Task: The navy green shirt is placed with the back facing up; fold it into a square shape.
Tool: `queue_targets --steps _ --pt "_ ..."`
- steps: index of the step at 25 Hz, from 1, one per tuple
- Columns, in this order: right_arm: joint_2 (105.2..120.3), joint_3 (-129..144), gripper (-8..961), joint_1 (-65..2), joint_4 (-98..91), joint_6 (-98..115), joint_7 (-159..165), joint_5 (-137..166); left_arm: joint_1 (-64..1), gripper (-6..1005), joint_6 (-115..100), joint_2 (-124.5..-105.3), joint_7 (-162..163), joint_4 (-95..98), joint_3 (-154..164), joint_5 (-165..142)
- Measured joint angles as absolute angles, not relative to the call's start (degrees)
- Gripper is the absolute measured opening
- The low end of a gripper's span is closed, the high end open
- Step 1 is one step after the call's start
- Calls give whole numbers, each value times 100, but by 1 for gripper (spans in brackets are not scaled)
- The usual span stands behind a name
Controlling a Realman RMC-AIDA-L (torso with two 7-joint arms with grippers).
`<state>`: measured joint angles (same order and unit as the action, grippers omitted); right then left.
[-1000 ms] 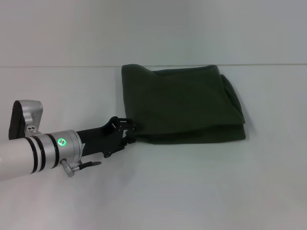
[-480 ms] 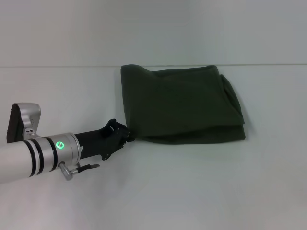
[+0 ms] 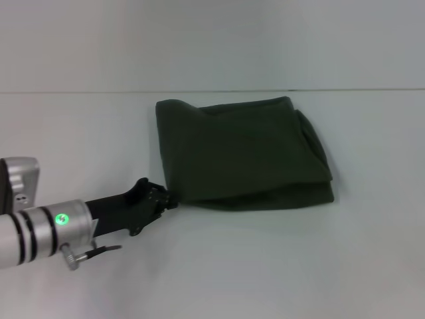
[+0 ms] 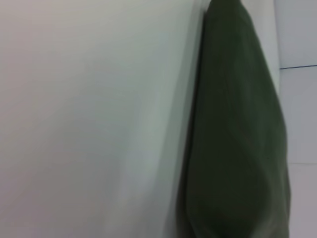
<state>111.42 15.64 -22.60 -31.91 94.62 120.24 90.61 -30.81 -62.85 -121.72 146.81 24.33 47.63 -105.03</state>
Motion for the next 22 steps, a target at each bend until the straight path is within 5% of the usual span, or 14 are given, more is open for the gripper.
queue_targets --steps 22 --pt "11125 1624 914 -2313 -3120 9419 12023 9244 -2314 95 -7906 -11494 14365 2954 4027 -11051"
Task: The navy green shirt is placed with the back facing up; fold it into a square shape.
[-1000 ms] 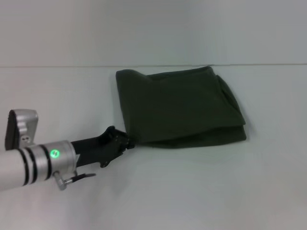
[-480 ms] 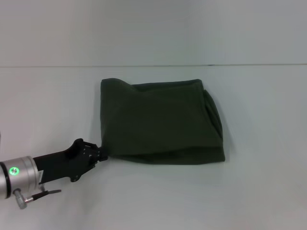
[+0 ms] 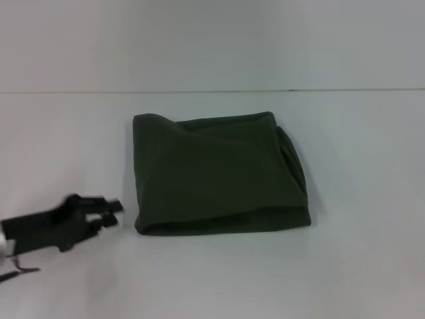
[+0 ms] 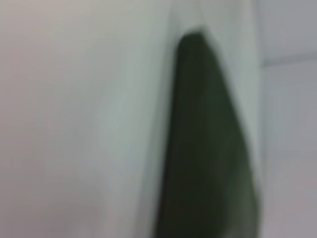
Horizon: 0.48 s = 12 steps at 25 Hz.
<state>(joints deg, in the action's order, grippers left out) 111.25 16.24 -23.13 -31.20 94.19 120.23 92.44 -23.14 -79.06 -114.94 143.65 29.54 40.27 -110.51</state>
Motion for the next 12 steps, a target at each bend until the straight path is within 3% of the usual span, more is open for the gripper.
queue_targets --steps 7,12 --pt "11053 1685 914 -2347 -3163 9349 12085 9544 -2380 371 -8504 -11640 13835 3220 3323 -11028" --pt "10753 2049 915 -2547 -3295 9290 12043 10632 -2654 573 -9398 -11516 11544 3245 3361 -11069"
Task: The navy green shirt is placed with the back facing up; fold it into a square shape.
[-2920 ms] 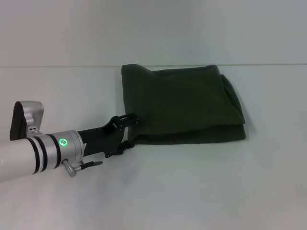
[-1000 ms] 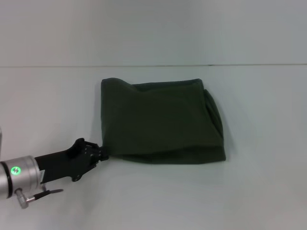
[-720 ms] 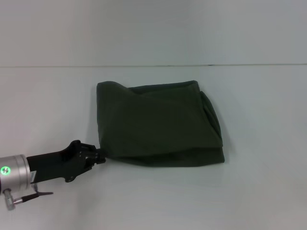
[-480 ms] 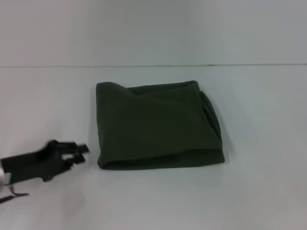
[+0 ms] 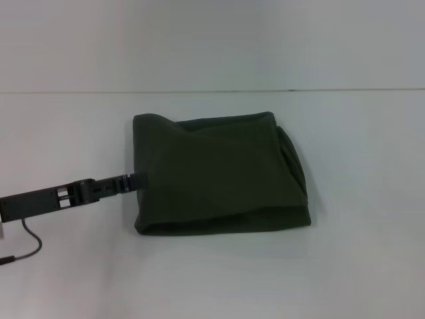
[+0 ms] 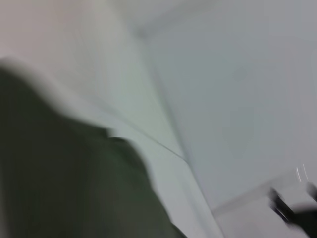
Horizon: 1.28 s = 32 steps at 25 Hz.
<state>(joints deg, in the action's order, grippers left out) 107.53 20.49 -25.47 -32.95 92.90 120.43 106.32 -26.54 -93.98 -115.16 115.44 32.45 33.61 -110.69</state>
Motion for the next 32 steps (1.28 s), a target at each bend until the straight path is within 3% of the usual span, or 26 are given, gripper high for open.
queue_targets --steps 4,8,10,13,17,20,24,28,32 --pt "10695 2748 915 -2739 -4037 9289 11680 11592 -2734 740 -9541 -11391 10608 3590 3399 -11139" --pt "10794 3507 915 -3047 -4679 9445 10896 12056 -2925 871 -9633 -11113 10449 3743 3420 -11285" --pt "10936 3820 915 -3221 -4882 9475 10561 12144 -3088 936 -9729 -11002 10423 3824 3498 -11453" --pt "11220 3982 914 -3435 -4990 9546 10297 12184 -3205 936 -9756 -10974 10344 3944 3628 -11587" --pt "11646 4112 914 -3480 -5170 9495 9713 12200 -3353 936 -9713 -11115 10068 4345 4170 -11736" --pt "11857 4202 914 -3446 -5328 9436 9361 12206 -3493 937 -9668 -11189 10133 4483 4428 -11757" --pt "11931 4213 914 -3469 -5247 9364 9213 12192 -3551 937 -9559 -11282 10209 4481 4402 -11770" --pt "11950 4228 914 -3442 -5046 9347 9030 12186 -3572 937 -9360 -11492 10132 4512 4469 -11836" --pt "11941 4192 915 -3433 -4994 9311 9020 12194 -3623 936 -9320 -11575 10114 4693 4688 -11981"
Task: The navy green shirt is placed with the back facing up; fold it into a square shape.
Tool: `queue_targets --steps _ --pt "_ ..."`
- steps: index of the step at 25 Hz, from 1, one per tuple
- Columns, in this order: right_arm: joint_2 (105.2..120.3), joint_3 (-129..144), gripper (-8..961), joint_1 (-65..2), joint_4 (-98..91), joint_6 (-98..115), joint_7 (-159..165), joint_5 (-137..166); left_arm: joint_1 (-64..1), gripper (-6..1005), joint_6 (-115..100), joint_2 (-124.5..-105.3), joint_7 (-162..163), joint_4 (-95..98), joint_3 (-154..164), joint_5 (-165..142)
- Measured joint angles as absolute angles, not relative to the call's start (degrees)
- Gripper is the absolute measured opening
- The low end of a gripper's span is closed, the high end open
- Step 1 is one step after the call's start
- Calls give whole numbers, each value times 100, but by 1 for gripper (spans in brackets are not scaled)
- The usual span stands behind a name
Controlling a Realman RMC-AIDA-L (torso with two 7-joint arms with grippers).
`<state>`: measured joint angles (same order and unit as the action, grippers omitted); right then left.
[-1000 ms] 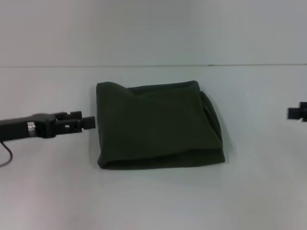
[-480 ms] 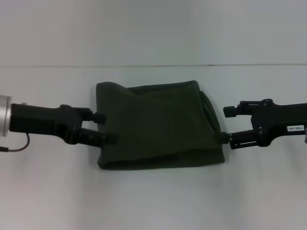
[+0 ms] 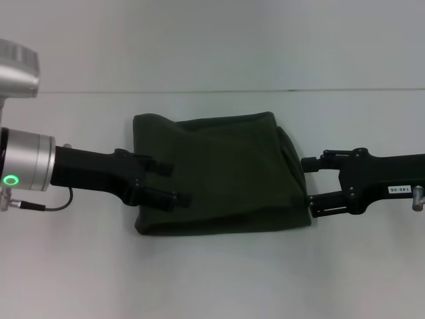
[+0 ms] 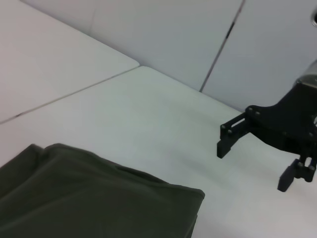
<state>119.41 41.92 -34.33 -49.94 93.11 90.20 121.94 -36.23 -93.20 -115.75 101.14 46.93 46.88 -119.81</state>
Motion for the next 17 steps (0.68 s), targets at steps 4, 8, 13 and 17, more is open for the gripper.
queue_targets --steps 4,8,13,17 --pt "11928 4186 915 -3436 -4993 9285 9074 12199 -3648 936 -9362 -11620 10114 4923 4732 -12022" --pt "11923 4187 915 -3464 -4991 9266 9182 12199 -3657 936 -9325 -11623 10114 4949 4842 -12039" --pt "11885 4213 915 -3486 -4991 9220 9351 12199 -3665 936 -9312 -11623 10113 4982 4953 -12093" --pt "11884 4197 914 -3495 -4991 9173 9364 12178 -3664 936 -9267 -11639 10116 5009 4919 -12123"
